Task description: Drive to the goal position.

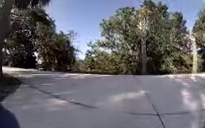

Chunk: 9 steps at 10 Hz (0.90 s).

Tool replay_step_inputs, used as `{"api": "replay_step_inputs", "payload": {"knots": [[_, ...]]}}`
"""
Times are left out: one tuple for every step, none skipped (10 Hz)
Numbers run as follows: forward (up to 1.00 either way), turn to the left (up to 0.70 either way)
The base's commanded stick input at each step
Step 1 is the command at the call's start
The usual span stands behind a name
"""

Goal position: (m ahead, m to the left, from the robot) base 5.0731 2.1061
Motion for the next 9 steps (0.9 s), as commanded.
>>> {"api": "replay_step_inputs", "payload": {"knots": [[1.0, 0.27], [1.0, 0.27], [1.0, 0.27], [1.0, 0.27], [1.0, 0.27], [1.0, 0.27], [1.0, 0.27], [1.0, 0.27], [1.0, 0.27]]}}
